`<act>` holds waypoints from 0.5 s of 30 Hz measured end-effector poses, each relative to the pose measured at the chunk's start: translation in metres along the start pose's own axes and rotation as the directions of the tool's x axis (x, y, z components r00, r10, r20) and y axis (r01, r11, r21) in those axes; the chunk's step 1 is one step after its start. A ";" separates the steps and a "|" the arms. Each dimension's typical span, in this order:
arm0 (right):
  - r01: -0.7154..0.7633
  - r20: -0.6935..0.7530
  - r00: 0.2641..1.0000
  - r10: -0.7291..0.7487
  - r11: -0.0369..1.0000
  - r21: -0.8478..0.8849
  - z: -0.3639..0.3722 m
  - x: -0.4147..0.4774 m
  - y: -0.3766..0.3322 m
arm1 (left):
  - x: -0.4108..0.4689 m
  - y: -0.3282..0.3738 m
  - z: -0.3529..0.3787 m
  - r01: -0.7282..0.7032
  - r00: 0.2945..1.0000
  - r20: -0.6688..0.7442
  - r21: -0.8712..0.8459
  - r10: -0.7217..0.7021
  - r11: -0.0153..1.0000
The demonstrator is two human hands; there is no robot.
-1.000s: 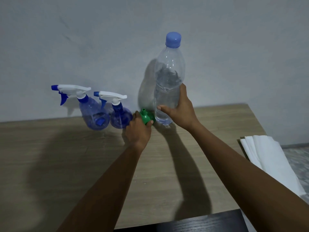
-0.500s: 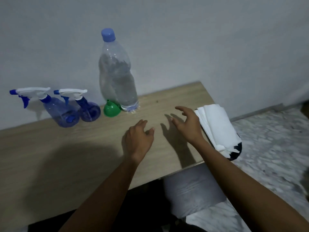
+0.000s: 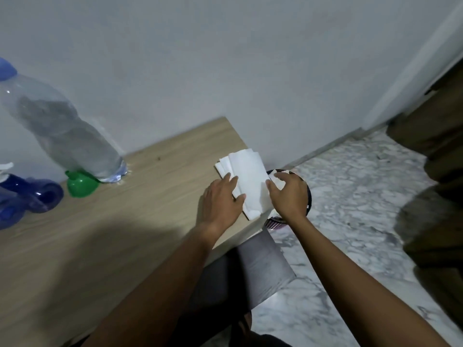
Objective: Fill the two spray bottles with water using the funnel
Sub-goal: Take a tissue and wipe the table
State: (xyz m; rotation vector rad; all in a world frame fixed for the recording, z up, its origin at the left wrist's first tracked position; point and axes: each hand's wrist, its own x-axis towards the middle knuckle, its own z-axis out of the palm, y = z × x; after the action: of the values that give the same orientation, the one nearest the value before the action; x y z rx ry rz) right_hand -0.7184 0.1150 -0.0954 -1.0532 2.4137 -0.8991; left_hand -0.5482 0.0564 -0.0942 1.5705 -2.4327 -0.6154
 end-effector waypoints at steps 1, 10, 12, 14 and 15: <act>-0.012 0.015 1.000 0.012 1.000 0.013 0.000 0.003 0.004 | 0.001 0.000 0.004 -0.008 1.000 -0.003 0.017 0.008 1.000; -0.040 0.122 0.992 0.028 0.995 0.096 0.013 0.017 0.000 | 0.006 -0.005 0.018 0.020 0.999 0.048 0.023 -0.021 1.000; -0.031 0.130 0.991 0.019 0.995 0.093 0.019 0.022 -0.001 | 0.007 -0.006 0.019 0.029 0.998 0.047 0.012 -0.029 1.000; -0.017 0.125 0.992 0.004 0.994 0.106 0.024 0.026 -0.003 | 0.009 -0.007 0.019 0.027 0.999 0.047 0.021 -0.028 0.999; -0.018 0.117 0.993 0.004 0.993 0.120 0.025 0.027 -0.005 | 0.009 -0.007 0.019 0.019 0.999 0.049 0.037 -0.020 0.999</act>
State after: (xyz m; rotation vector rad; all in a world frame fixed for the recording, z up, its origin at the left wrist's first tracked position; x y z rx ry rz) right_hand -0.7203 0.0816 -0.1128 -1.0180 2.2377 -0.9408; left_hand -0.5534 0.0499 -0.1145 1.6136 -2.4808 -0.6240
